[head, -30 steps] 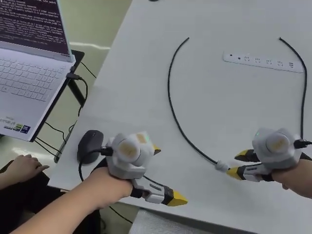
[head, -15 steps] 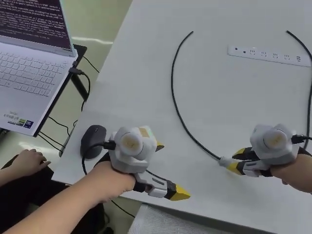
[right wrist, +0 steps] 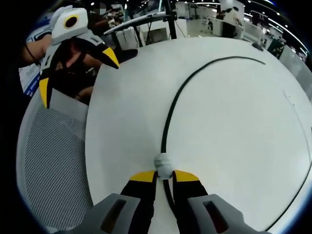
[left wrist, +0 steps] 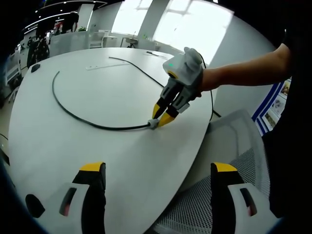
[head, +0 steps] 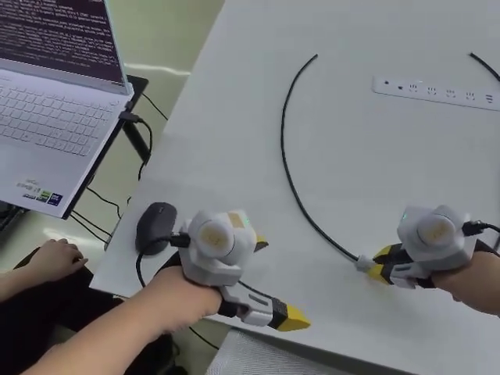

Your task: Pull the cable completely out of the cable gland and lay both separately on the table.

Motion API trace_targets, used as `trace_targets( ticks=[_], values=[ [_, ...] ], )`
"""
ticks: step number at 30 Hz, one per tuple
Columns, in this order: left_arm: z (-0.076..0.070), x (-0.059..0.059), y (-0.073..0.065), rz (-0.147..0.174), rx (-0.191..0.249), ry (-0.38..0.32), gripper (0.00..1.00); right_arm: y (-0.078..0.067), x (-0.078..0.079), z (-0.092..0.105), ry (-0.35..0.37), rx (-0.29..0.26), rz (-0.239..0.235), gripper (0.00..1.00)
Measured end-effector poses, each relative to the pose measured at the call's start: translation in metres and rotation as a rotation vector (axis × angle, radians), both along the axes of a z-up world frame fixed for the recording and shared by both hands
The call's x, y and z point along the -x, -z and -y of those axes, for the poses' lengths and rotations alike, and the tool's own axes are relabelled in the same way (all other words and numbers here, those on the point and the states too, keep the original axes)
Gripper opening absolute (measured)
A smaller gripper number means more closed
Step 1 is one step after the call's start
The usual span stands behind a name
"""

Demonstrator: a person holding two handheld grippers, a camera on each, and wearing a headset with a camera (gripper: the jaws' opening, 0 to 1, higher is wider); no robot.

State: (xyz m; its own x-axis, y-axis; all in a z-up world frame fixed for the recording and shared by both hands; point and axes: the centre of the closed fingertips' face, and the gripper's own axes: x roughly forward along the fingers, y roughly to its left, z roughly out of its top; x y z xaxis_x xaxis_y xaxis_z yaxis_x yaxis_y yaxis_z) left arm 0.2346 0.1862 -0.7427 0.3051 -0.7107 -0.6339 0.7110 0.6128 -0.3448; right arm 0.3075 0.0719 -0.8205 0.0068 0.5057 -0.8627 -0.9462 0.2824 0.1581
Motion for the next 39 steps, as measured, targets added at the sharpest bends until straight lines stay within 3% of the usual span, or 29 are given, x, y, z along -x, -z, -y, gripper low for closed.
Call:
trace_targets(
  ticks=[2, 5, 9, 12, 17, 19, 29, 32, 35, 37, 39],
  values=[
    [0.001, 0.001, 0.000, 0.001, -0.005, 0.001, 0.89, 0.000, 0.001, -0.001, 0.010, -0.012, -0.016, 0.08],
    [0.005, 0.003, -0.002, 0.001, -0.004, 0.000, 0.88, -0.001, 0.001, 0.001, -0.011, -0.011, 0.014, 0.07],
    [0.013, 0.002, -0.004, 0.013, -0.005, 0.001, 0.88, -0.008, 0.005, 0.002, -0.022, -0.023, 0.011, 0.07],
    [0.019, -0.002, -0.008, 0.042, -0.001, -0.007, 0.89, -0.022, 0.009, 0.000, -0.042, -0.045, 0.011, 0.06],
    [0.036, -0.007, -0.015, 0.063, 0.022, -0.011, 0.88, -0.039, 0.014, 0.005, -0.045, -0.060, 0.008, 0.06],
    [0.044, -0.010, -0.020, 0.089, 0.030, -0.002, 0.87, -0.048, 0.019, 0.006, -0.053, -0.068, 0.009, 0.06],
    [0.080, -0.017, -0.037, 0.129, 0.050, 0.004, 0.86, -0.076, 0.032, 0.021, -0.082, -0.102, 0.008, 0.06],
    [0.092, -0.017, -0.043, 0.144, 0.060, 0.006, 0.85, -0.089, 0.034, 0.025, -0.110, -0.118, 0.028, 0.06],
    [0.100, -0.017, -0.047, 0.157, 0.066, 0.012, 0.84, -0.098, 0.036, 0.028, -0.121, -0.134, 0.028, 0.06],
    [0.106, -0.017, -0.053, 0.183, 0.078, 0.026, 0.84, -0.104, 0.038, 0.030, -0.134, -0.145, 0.030, 0.06],
    [0.108, -0.019, -0.053, 0.181, 0.076, 0.030, 0.84, -0.110, 0.040, 0.033, -0.142, -0.155, 0.033, 0.06]
  ],
)
